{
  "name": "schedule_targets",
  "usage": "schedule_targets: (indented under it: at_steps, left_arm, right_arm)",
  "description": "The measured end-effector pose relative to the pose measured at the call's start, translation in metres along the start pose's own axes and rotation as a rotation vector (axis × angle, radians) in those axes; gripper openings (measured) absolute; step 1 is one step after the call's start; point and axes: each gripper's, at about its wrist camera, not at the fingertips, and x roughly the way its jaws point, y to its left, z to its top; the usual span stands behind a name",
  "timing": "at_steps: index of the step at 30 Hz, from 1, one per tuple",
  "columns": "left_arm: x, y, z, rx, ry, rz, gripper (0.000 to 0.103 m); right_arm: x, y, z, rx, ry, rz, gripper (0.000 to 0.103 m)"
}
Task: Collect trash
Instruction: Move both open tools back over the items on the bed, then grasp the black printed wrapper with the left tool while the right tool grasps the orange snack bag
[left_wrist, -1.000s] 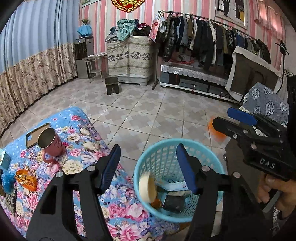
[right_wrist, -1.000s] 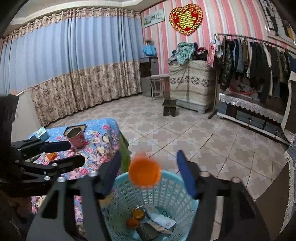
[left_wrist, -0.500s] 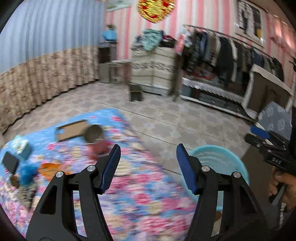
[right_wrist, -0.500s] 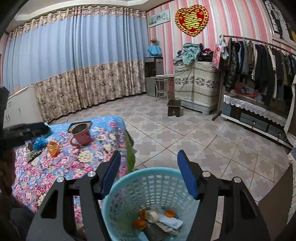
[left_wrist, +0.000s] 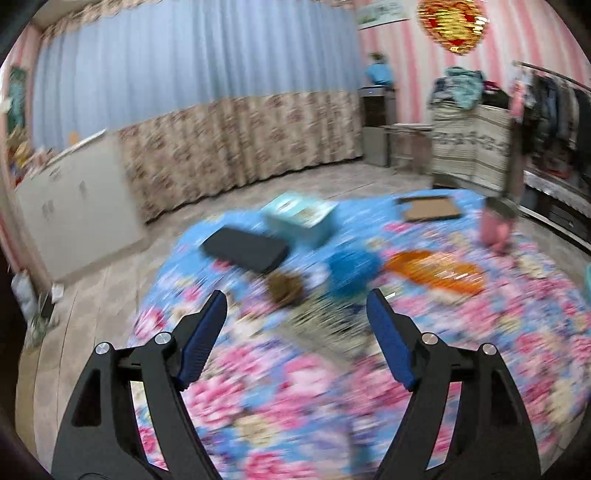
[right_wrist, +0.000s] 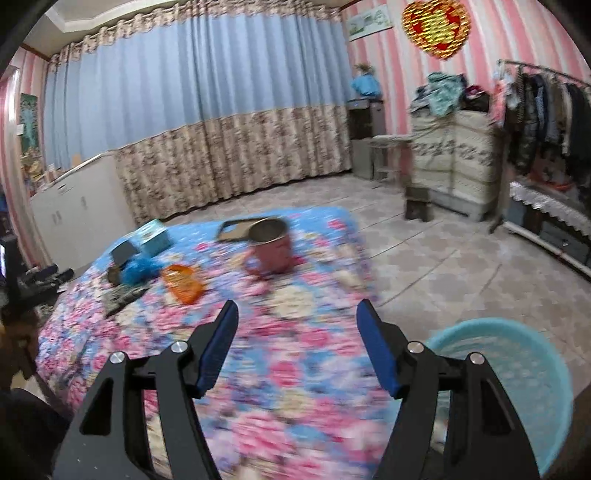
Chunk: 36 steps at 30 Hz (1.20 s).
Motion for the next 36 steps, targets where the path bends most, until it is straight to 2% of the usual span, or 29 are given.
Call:
schedule_targets:
  at_steps: [4,8,11,14,17,18,25,29,30,32,33,34,36]
  left_arm:
    - [0.021,0.028,-0.023,-0.061,0.046,0.0,0.076]
    - [0.03,0.021,-0.02,-0.035,0.028,-0.054,0.079]
    - [0.038,0.009,-0.028,-0.014,0.047,-0.104,0.08]
    - [0.056,-0.002,-0.03,-0.004,0.097,-0.162,0.084]
    - [0.072,-0.012,-0.03,0.009,0.143,-0.179,0.087]
    - [0.079,-0.017,-0.029,0.012,0.166,-0.191,0.091]
    - [0.116,-0.047,-0.025,0.094,0.278,-0.129,0.091]
    - [0.121,-0.05,-0.026,0.106,0.309,-0.158,0.072]
    - [0.12,-0.051,-0.025,0.107,0.306,-0.177,0.06]
    - [0.117,-0.055,-0.025,0.128,0.291,-0.207,0.045]
    - [0.115,-0.058,-0.025,0.138,0.287,-0.214,0.03]
    - [0.114,-0.061,-0.026,0.153,0.283,-0.226,0.028]
    - [0.111,-0.064,-0.026,0.164,0.276,-0.231,0.014]
  right_arm:
    - [0.038,0.055,-0.008,-0.023,0.018,0.065,0.066]
    - [0.074,0.103,-0.011,-0.047,0.051,0.116,0.068]
    - [0.101,0.131,-0.01,-0.088,0.078,0.126,0.068]
    - [0.123,0.145,-0.005,-0.101,0.112,0.121,0.068]
    - [0.153,0.155,-0.006,-0.12,0.168,0.106,0.068]
    - [0.161,0.158,-0.005,-0.119,0.187,0.106,0.068]
    - [0.201,0.168,-0.007,-0.132,0.248,0.08,0.068]
    - [0.219,0.167,-0.003,-0.112,0.277,0.068,0.068]
    - [0.223,0.167,-0.003,-0.111,0.285,0.067,0.068]
    - [0.233,0.167,-0.002,-0.099,0.302,0.057,0.068]
    - [0.24,0.166,-0.002,-0.085,0.326,0.056,0.068]
    - [0.245,0.165,-0.003,-0.074,0.346,0.052,0.065]
    - [0.247,0.168,-0.004,-0.09,0.348,0.044,0.051]
